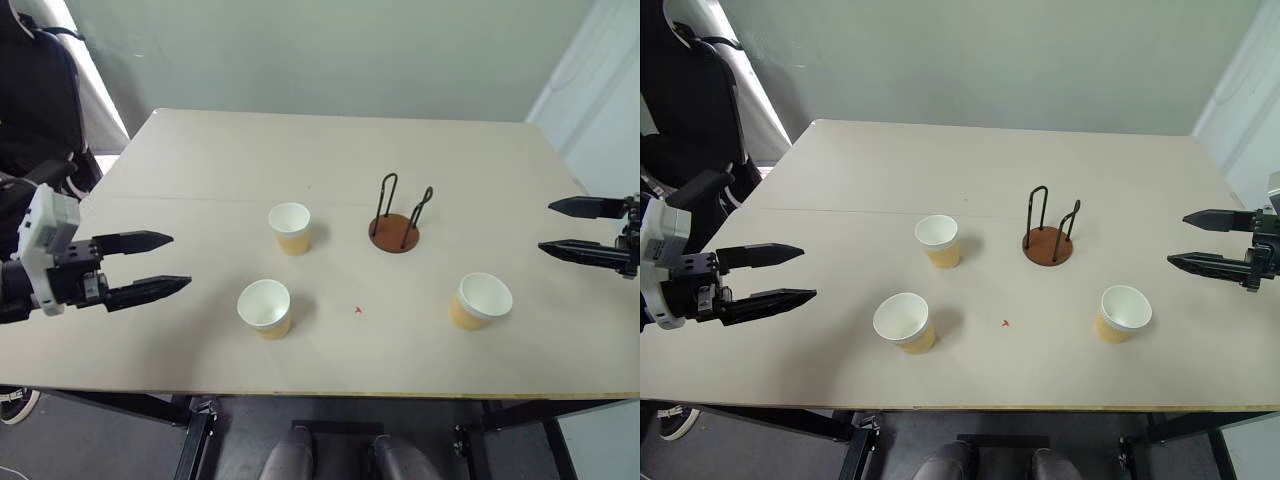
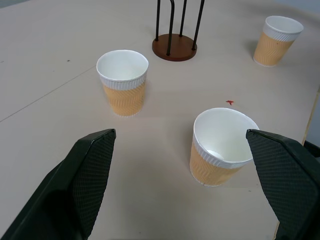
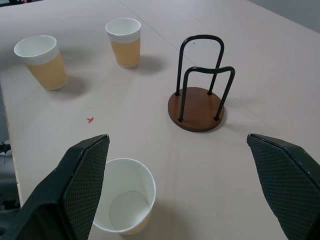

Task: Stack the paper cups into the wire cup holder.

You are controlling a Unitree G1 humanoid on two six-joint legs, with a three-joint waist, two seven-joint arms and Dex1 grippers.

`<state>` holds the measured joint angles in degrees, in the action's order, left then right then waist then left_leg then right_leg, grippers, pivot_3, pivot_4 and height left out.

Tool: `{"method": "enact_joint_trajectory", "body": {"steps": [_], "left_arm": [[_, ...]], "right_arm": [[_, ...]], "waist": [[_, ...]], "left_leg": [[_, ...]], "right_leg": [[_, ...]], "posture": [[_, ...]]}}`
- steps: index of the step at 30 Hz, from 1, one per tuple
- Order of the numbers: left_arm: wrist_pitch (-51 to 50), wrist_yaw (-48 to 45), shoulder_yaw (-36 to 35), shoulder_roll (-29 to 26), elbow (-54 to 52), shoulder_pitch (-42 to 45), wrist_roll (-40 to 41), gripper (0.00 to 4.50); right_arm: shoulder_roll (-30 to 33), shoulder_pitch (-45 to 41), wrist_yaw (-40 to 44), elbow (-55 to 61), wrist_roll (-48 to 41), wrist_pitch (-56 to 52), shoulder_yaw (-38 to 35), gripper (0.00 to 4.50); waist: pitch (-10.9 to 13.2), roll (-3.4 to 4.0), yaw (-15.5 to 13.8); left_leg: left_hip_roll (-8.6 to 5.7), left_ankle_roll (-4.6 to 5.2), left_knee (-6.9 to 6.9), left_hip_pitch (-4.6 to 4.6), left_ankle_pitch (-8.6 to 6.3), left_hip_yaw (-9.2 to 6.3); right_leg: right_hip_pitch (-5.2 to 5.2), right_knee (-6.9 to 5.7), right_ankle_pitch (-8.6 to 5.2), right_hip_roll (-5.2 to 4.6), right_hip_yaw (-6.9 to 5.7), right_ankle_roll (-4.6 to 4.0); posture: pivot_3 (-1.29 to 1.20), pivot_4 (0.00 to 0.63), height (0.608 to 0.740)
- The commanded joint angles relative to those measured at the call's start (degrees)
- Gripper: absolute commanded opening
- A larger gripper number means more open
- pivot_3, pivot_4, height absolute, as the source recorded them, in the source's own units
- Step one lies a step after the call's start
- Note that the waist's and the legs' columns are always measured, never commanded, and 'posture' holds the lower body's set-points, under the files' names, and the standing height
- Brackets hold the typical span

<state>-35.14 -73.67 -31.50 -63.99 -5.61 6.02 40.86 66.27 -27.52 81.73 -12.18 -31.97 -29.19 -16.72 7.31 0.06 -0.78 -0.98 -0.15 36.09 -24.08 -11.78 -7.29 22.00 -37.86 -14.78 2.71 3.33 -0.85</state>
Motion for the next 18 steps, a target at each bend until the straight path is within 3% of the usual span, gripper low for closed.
{"method": "enact_joint_trajectory", "body": {"steps": [1, 7, 8, 11, 18], "left_arm": [[0.8, -0.4, -0.7, -0.2, -0.8, 0.6, 0.3, 4.47], [0.7, -0.7, -0.7, -0.5, -0.9, 0.4, 0.2, 4.47], [0.8, -0.8, -0.8, -0.6, -0.6, 0.4, 0.1, 4.47], [1.2, -0.8, -0.4, -0.7, -0.1, 0.7, -0.3, 4.47], [1.2, 0.0, 0.7, 0.5, -1.6, 1.2, 0.2, 4.47]], "right_arm": [[1.4, -2.5, -0.5, -1.7, 0.3, 0.3, -1.3, 4.5], [1.4, -3.3, -0.1, -1.9, 0.5, 0.0, -1.0, 4.5], [-0.4, -4.4, -4.0, -0.7, 2.1, 0.9, -0.1, 4.5], [-1.7, -8.7, -14.3, 2.9, 13.8, -6.1, 12.6, 4.5], [-8.6, -17.4, -17.8, 9.7, 6.1, -26.0, 14.5, 4.5]], "waist": [[0.0, 0.01, 0.0], [0.0, 0.01, 0.0], [0.0, 0.01, 0.0], [0.0, 0.02, 0.4], [0.1, 0.13, 0.6]], "left_leg": [[0.01, -0.01, 0.0, 0.0, 0.0, 0.0], [0.04, -0.01, 0.01, 0.01, -0.01, 0.0], [0.03, -0.01, 0.01, 0.01, -0.01, 0.01], [0.06, -0.02, 0.03, 0.11, -0.02, 0.01], [0.2, -0.06, 0.02, -0.02, 0.04, 0.08]], "right_leg": [[0.0, 0.0, 0.0, 0.01, 0.0, 0.0], [0.0, -0.01, 0.01, 0.03, 0.0, -0.02], [0.0, -0.01, 0.0, 0.03, 0.01, -0.02], [-0.03, -0.04, 0.04, 0.03, 0.01, -0.07], [0.23, -0.13, 0.16, 0.11, -0.01, -0.25]], "posture": [[0.0, 0.15, 0.74], [0.0, 0.15, 0.74], [0.0, 0.15, 0.74], [0.0, 0.15, 0.74], [0.0, 0.15, 0.74]]}}
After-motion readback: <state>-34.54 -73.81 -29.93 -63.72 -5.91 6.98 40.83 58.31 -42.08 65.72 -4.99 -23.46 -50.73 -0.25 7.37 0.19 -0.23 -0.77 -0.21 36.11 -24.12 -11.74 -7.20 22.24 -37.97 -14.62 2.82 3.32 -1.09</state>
